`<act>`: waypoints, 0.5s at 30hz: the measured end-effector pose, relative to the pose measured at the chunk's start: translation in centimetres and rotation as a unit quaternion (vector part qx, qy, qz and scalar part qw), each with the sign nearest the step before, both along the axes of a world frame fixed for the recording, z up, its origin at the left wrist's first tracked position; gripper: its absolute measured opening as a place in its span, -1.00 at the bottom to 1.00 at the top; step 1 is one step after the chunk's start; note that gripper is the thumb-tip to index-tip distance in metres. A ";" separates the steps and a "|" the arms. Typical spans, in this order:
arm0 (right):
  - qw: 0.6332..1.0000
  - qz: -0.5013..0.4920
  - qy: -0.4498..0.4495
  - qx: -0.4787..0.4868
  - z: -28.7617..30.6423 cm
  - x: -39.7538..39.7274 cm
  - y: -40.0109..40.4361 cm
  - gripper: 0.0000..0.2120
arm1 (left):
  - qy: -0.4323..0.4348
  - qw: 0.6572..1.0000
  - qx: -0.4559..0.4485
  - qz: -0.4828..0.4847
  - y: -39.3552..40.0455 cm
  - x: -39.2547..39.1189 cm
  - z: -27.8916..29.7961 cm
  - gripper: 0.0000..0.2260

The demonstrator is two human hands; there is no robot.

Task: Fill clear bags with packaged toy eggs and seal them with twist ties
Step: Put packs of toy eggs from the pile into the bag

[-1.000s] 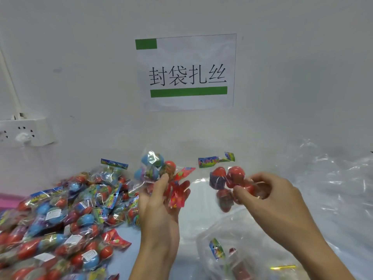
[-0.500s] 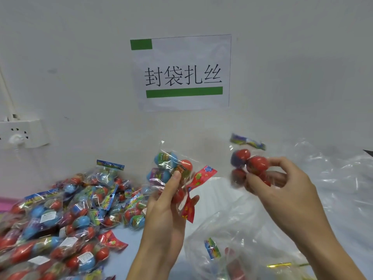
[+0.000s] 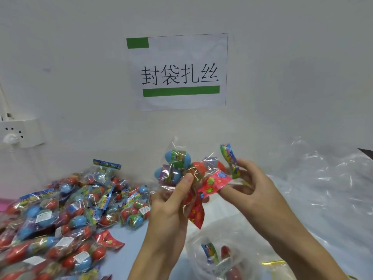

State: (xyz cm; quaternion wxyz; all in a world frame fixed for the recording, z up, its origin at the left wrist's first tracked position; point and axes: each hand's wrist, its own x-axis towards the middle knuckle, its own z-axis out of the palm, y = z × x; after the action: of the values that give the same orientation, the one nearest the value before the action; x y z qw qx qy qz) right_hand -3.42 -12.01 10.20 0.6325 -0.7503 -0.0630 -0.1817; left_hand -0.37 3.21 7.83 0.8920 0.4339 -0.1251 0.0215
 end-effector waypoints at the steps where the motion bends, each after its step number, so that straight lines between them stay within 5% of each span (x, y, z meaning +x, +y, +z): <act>1: 1.000 -0.010 -0.011 0.011 0.0 0.0 -0.2 -0.64 | 0.003 1.000 0.008 0.003 0.2 0.0 0.0 -0.64; 6: 0.993 -0.107 -0.037 -0.021 -0.1 0.4 -0.8 -0.95 | 0.007 0.999 0.047 -0.024 0.4 -0.1 -0.4 -0.55; 15: 0.986 -0.162 -0.012 0.042 -0.4 0.7 -1.1 -0.89 | -0.033 0.999 0.023 0.002 0.1 -0.2 -0.3 -0.65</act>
State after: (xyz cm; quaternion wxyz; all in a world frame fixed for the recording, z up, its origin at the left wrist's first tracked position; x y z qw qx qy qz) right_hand -2.72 -13.11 9.82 0.6253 -0.7208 0.0591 -0.2931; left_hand -0.52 3.34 7.50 0.8771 0.4535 -0.1545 0.0345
